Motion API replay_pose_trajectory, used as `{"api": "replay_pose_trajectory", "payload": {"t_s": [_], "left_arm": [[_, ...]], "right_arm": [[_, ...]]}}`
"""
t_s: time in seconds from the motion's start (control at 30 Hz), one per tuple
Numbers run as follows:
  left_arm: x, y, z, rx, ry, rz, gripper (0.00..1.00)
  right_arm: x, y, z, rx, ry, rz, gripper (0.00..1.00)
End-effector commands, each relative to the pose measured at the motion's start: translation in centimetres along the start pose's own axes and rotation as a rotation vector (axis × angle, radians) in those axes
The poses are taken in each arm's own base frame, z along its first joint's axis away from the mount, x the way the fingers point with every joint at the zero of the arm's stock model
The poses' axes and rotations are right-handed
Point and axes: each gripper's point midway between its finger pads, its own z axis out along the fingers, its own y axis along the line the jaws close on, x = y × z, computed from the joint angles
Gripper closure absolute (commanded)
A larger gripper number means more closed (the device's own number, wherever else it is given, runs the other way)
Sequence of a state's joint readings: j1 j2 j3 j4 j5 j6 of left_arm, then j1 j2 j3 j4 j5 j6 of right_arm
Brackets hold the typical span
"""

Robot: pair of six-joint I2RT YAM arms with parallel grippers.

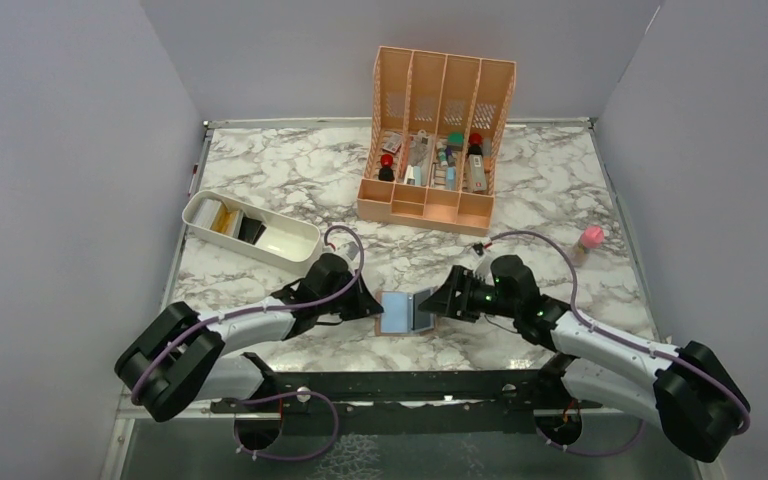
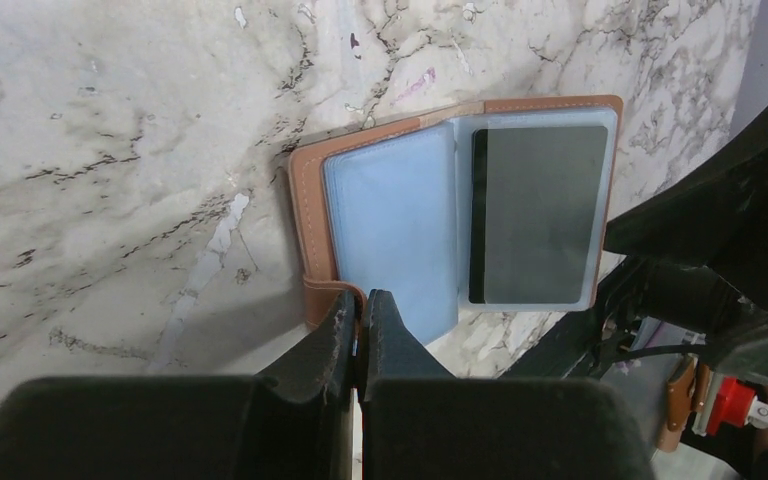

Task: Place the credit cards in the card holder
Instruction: Close the card holder at the center of the board.

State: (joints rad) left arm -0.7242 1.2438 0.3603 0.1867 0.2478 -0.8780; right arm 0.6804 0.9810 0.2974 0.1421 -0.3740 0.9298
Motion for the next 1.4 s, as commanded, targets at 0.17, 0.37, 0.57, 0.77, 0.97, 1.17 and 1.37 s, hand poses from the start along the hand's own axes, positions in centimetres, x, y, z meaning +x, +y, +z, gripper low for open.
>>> {"api": "replay_pose_trajectory", "payload": {"t_s": [0.17,0.37,0.57,0.77,0.97,1.17,1.37], "left_arm": [[0.6,-4.0,0.8,0.147,0.023,-0.016,1.00],[1.1,-5.1,2.1,0.152,0.043,-0.007,1.00],[0.7,-4.4,1.6,0.127,0.001,-0.026,0.98],[0.5,-4.3,1.2,0.115,-0.011,-0.030,0.92],[0.4,-4.4,0.9,0.117,-0.022,-0.030,0.89],[0.6,-3.8,0.9,0.096,-0.016,-0.029,0.79],[0.4,-4.3,0.4,0.112,-0.027,-0.022,0.70]], "right_arm": [[-0.4,4.0,0.2,-0.185,0.026,-0.013,0.26],[-0.2,3.3,1.0,-0.157,0.051,-0.014,0.26],[-0.5,0.6,1.9,-0.015,0.045,-0.042,0.31],[-0.7,-2.6,1.9,0.152,0.049,-0.088,0.58],[-0.3,-3.2,2.5,0.165,0.077,-0.102,0.70],[0.3,-4.0,3.3,0.182,0.121,-0.082,0.69],[0.5,-5.3,3.3,0.251,0.138,-0.079,0.70]]}}
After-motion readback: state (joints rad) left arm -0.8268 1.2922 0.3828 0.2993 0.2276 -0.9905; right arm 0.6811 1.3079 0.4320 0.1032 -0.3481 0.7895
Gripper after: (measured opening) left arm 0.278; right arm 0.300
